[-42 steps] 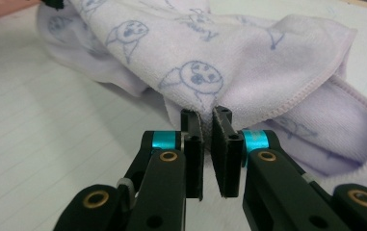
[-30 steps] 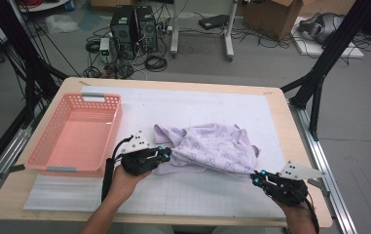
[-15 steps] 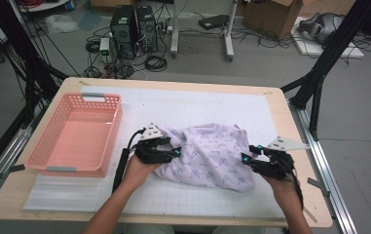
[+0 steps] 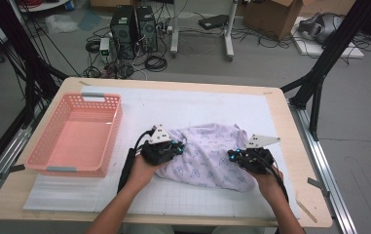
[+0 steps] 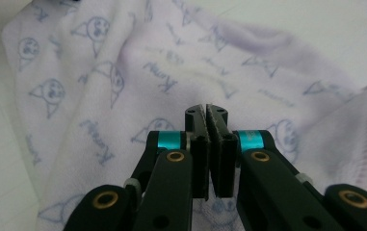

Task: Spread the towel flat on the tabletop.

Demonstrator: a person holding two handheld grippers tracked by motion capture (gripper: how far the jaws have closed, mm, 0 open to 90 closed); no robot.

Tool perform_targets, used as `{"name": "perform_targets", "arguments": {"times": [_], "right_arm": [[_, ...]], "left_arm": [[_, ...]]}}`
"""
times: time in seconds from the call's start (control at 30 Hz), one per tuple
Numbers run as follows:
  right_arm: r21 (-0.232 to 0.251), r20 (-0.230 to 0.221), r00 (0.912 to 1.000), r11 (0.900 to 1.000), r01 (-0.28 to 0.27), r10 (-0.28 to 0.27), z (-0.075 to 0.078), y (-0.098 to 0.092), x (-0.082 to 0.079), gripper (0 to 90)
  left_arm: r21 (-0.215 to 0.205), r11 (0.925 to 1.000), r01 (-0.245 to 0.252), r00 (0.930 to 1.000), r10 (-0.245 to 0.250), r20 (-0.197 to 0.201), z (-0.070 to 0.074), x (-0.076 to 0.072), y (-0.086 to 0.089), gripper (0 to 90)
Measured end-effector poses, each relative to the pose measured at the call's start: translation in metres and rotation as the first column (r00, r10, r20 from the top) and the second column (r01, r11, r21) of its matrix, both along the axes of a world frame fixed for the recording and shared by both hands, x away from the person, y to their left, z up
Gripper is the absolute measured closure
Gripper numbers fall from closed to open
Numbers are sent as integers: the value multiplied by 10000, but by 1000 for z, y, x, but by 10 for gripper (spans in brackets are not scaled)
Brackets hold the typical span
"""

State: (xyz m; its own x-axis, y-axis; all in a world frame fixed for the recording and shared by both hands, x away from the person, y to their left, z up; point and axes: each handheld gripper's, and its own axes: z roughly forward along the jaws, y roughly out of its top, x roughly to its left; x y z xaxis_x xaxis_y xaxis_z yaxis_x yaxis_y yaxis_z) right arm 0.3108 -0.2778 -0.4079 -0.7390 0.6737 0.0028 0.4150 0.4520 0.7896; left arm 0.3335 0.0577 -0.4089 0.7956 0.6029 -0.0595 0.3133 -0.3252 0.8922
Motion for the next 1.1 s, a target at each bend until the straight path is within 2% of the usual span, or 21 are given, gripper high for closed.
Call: {"name": "perform_targets", "arguments": {"times": [0.07,0.17,0.27,0.33,0.47,0.5,0.57,0.67,0.7,0.77,0.8,0.83,0.9,0.97,1.0,1.03,1.1], "right_arm": [[296,223,9997,9995,122,-128,6,-2,4,885],[773,517,9974,9959,461,-502,16,-6,16,886],[1264,675,9931,9882,866,-956,26,-8,34,886],[1429,696,9894,9829,1165,-1274,30,-10,49,886],[1072,727,9812,9795,1707,-1790,32,-8,80,886],[907,827,9783,9790,1826,-1901,32,-7,88,886],[787,826,9713,9731,2167,-2230,30,-5,102,887],[682,996,9544,9589,2755,-2813,28,-2,119,888],[612,1133,9473,9538,2942,-2995,29,-1,124,888],[446,1397,9290,9394,3399,-3427,32,1,130,887],[460,1469,9210,9326,3579,-3607,33,0,131,887],[573,1407,9176,9283,3674,-3718,33,-1,133,886],[592,1383,9174,9278,3683,-3731,33,-3,132,858],[707,1281,9192,9279,3661,-3724,35,-4,127,774],[799,1331,9213,9305,3575,-3654,37,-6,124,737],[983,1283,9233,9310,3514,-3620,39,-7,120,718],[1107,1325,9324,9398,3233,-3364,44,-10,110,712]], "left_arm": [[-271,9993,-262,9995,267,175,8,5,4,844],[-538,9961,-694,9973,706,217,16,18,9,847],[-992,9866,-1297,9913,1312,90,20,36,14,848],[-1085,9804,-1647,9863,1650,-60,18,48,15,848],[-933,9723,-2141,9767,2118,-345,15,69,14,848],[-1033,9688,-2253,9743,2229,-338,14,73,12,848],[-1094,9643,-2409,9702,2363,-535,15,84,11,848],[-1326,9542,-2684,9633,2655,-394,17,94,7,844],[-1214,9551,-2704,9627,2679,-370,17,96,5,825],[-1262,9534,-2740,9617,2720,-333,17,96,3,730],[-1301,9541,-2699,9629,2665,-435,17,95,3,647],[-1304,9576,-2570,9662,2515,-573,16,94,3,557],[-1414,9608,-2386,9709,2332,-538,14,87,4,513],[-1380,9665,-2162,9760,2100,-581,11,80,5,480],[-1473,9674,-2059,9783,2002,-530,9,75,6,475],[-1436,9704,-1940,9808,1891,-475,7,70,6,479],[-1237,9771,-1732,9847,1690,-435,2,62,7,476]]}}
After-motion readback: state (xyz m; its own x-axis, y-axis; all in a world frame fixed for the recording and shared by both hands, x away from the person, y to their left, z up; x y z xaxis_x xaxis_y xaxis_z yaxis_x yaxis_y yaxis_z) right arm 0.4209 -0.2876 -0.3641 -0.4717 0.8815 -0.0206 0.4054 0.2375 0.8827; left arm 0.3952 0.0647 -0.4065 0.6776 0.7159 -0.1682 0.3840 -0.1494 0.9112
